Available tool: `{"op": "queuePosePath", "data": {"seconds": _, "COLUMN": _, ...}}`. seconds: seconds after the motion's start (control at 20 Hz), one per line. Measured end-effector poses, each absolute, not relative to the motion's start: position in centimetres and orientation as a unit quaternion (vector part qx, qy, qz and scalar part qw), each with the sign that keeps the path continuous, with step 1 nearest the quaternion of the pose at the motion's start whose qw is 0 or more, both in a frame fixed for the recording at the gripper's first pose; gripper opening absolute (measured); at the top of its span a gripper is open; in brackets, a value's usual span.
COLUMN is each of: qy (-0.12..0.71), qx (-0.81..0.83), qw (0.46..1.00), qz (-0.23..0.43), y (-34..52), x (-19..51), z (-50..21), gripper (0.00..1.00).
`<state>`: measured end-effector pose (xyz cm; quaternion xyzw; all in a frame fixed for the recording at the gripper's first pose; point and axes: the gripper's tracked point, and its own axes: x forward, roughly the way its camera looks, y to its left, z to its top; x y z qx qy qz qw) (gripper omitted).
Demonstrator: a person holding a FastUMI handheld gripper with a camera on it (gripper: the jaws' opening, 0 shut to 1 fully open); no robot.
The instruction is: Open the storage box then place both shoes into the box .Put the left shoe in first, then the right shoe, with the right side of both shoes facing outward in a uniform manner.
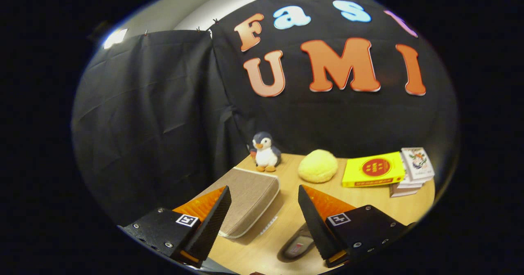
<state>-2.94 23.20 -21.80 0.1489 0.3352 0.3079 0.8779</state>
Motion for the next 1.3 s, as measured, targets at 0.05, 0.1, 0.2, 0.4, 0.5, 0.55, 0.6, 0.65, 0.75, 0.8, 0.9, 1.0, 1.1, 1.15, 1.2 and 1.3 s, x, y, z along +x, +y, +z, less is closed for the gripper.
{"op": "queuePosePath", "data": {"seconds": 0.05, "qy": 0.359, "qx": 0.172, "qw": 0.859, "qz": 0.323, "y": 24.2, "x": -3.8, "z": -22.9, "gripper": 0.98}}
{"op": "queuePosePath", "data": {"seconds": 0.1, "qy": 0.379, "qx": 0.191, "qw": 0.843, "qz": 0.331, "y": 25.0, "x": -4.4, "z": -23.9, "gripper": 0.99}}
{"op": "queuePosePath", "data": {"seconds": 0.2, "qy": 0.412, "qx": 0.216, "qw": 0.819, "qz": 0.336, "y": 25.9, "x": -5.0, "z": -25.8, "gripper": 0.97}}
{"op": "queuePosePath", "data": {"seconds": 0.4, "qy": 0.463, "qx": 0.245, "qw": 0.773, "qz": 0.356, "y": 27.9, "x": -6.3, "z": -29.1, "gripper": 0.97}}
{"op": "queuePosePath", "data": {"seconds": 0.5, "qy": 0.506, "qx": 0.275, "qw": 0.731, "qz": 0.366, "y": 29.4, "x": -7.7, "z": -30.9, "gripper": 0.97}}
{"op": "queuePosePath", "data": {"seconds": 0.55, "qy": 0.522, "qx": 0.297, "qw": 0.708, "qz": 0.371, "y": 30.1, "x": -8.1, "z": -31.4, "gripper": 0.97}}
{"op": "queuePosePath", "data": {"seconds": 0.6, "qy": 0.533, "qx": 0.316, "qw": 0.692, "qz": 0.371, "y": 30.7, "x": -8.2, "z": -31.9, "gripper": 0.97}}
{"op": "queuePosePath", "data": {"seconds": 0.65, "qy": 0.541, "qx": 0.326, "qw": 0.680, "qz": 0.371, "y": 31.3, "x": -8.3, "z": -32.6, "gripper": 0.96}}
{"op": "queuePosePath", "data": {"seconds": 0.75, "qy": 0.549, "qx": 0.334, "qw": 0.674, "qz": 0.364, "y": 31.6, "x": -8.3, "z": -34.1, "gripper": 0.96}}
{"op": "queuePosePath", "data": {"seconds": 0.8, "qy": 0.551, "qx": 0.343, "qw": 0.668, "qz": 0.365, "y": 32.1, "x": -8.4, "z": -34.4, "gripper": 0.96}}
{"op": "queuePosePath", "data": {"seconds": 0.9, "qy": 0.556, "qx": 0.366, "qw": 0.649, "qz": 0.368, "y": 33.2, "x": -8.8, "z": -35.1, "gripper": 0.96}}
{"op": "queuePosePath", "data": {"seconds": 1.0, "qy": 0.552, "qx": 0.400, "qw": 0.632, "qz": 0.369, "y": 34.0, "x": -8.6, "z": -35.3, "gripper": 0.95}}
{"op": "queuePosePath", "data": {"seconds": 1.1, "qy": 0.534, "qx": 0.440, "qw": 0.619, "qz": 0.371, "y": 34.2, "x": -8.5, "z": -35.2, "gripper": 0.92}}
{"op": "queuePosePath", "data": {"seconds": 1.15, "qy": 0.528, "qx": 0.453, "qw": 0.614, "qz": 0.373, "y": 33.9, "x": -8.4, "z": -35.3, "gripper": 0.91}}
{"op": "queuePosePath", "data": {"seconds": 1.2, "qy": 0.527, "qx": 0.474, "qw": 0.600, "qz": 0.371, "y": 33.5, "x": -8.6, "z": -35.2, "gripper": 0.89}}
{"op": "queuePosePath", "data": {"seconds": 1.3, "qy": 0.520, "qx": 0.518, "qw": 0.576, "qz": 0.360, "y": 32.4, "x": -8.4, "z": -34.7, "gripper": 0.81}}
